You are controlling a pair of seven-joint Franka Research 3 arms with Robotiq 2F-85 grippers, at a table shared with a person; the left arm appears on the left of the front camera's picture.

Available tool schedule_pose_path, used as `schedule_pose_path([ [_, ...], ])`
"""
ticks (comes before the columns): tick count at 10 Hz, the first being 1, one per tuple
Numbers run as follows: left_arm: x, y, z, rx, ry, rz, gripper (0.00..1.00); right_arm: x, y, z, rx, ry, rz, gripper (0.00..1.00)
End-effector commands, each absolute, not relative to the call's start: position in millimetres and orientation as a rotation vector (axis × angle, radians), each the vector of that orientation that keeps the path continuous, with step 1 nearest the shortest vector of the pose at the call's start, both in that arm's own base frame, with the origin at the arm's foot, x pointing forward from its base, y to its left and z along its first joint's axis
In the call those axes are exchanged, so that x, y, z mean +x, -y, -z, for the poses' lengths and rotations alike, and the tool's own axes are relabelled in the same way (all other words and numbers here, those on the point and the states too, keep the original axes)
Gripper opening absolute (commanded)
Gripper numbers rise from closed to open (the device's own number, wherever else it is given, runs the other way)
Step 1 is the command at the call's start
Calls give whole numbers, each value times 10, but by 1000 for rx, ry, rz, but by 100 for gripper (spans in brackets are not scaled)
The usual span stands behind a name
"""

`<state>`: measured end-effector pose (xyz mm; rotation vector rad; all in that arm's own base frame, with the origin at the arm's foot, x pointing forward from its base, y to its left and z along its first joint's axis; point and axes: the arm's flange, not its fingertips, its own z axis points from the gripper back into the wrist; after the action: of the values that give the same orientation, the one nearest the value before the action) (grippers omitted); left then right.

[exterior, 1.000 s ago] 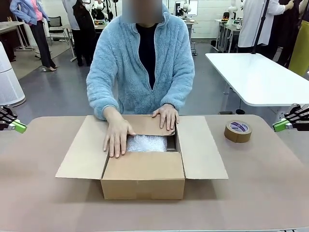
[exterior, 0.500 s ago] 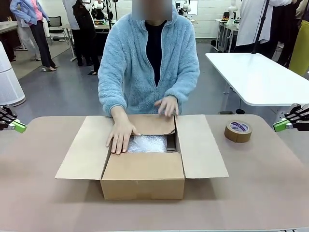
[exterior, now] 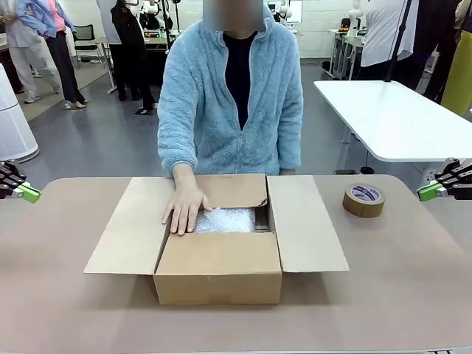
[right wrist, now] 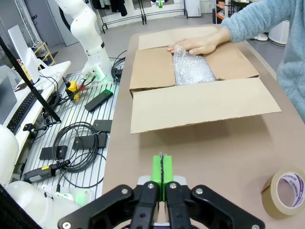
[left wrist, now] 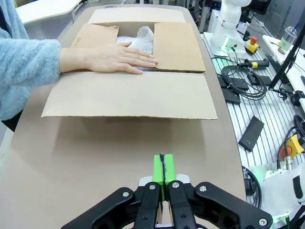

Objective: Wrap the clocks to prevent damage.
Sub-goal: Push the right (or left) flap of the Package Box to close it.

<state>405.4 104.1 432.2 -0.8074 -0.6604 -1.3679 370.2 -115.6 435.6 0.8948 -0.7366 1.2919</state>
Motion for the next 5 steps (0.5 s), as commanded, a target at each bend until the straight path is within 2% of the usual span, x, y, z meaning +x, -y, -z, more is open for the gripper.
schedule_pose_path([
  [1, 4053, -1038, -4317, -815, 669, 1362, 0, 3697, 1157, -4356, 903, 737, -1287, 1],
  [4, 4053, -1038, -4317, -815, 669, 1362, 0, 3702, 1156, -4356, 895, 737, -1292, 1],
  [5, 4053, -1038, -4317, -815, 669, 1362, 0, 3840, 1170, -4232, 826, 780, -1290, 1],
])
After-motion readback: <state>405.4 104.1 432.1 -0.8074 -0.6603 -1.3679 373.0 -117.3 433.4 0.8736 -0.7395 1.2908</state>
